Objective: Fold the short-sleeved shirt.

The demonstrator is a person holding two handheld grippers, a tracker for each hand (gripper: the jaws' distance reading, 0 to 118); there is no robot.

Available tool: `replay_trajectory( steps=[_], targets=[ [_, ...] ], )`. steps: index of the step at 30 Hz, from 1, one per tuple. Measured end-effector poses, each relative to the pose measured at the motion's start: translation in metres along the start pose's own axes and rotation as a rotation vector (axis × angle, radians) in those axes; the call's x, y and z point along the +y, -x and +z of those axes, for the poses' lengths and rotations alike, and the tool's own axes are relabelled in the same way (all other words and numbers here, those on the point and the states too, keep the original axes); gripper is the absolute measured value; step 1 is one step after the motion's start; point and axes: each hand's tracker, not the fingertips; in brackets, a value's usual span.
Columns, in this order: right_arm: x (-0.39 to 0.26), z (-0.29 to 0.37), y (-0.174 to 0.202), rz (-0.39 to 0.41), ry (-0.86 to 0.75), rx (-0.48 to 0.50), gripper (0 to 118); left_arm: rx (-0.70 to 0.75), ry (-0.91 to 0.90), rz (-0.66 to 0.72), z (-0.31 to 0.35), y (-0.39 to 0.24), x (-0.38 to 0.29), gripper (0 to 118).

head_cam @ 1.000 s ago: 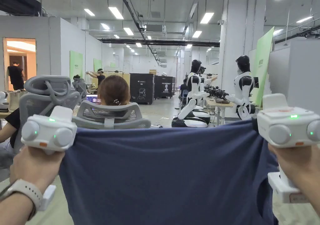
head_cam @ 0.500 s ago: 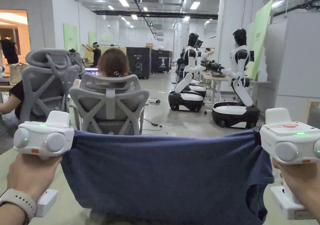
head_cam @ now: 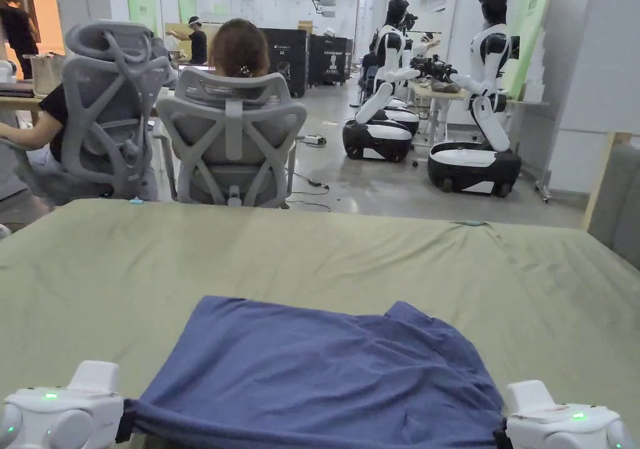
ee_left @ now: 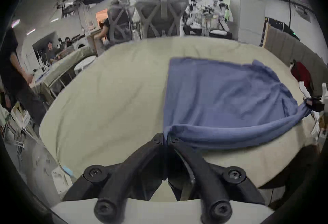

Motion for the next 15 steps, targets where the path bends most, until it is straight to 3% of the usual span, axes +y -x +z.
replay_trajectory(
  steps=[2,3,4,5,6,7,9,11,13,15],
  targets=[
    [-0.009,0.002,0.005,-0.01,0.002,0.006,3,-0.01,-0.032,0.036,0.007,0.002,-0.008,6],
    [-0.011,0.006,0.006,-0.024,-0.014,0.037,7,0.011,-0.07,0.045,0.013,0.001,-0.009,19],
    [-0.012,0.015,0.008,-0.032,-0.05,0.065,35,0.029,-0.111,0.039,0.021,-0.002,-0.009,53],
    [-0.011,0.022,0.013,-0.034,-0.058,0.047,75,0.023,-0.153,0.038,0.029,-0.005,-0.007,77],
    [-0.009,0.029,0.019,-0.038,-0.065,0.039,110,0.007,-0.189,0.029,0.038,-0.011,-0.005,93],
    [-0.008,0.044,0.026,-0.055,-0.135,0.046,117,0.004,-0.224,0.014,0.048,-0.02,-0.002,99],
    [0.005,0.065,0.039,-0.09,-0.215,0.077,106,-0.021,-0.285,-0.026,0.064,-0.039,0.006,98],
    [0.014,0.081,0.055,-0.12,-0.268,0.097,109,-0.058,-0.331,-0.057,0.078,-0.058,0.015,96],
    [0.019,0.092,0.068,-0.119,-0.318,0.111,107,-0.1,-0.371,-0.079,0.093,-0.075,0.023,80],
    [0.023,0.098,0.081,-0.113,-0.334,0.107,86,-0.107,-0.352,-0.092,0.088,-0.083,0.027,56]
  ],
)
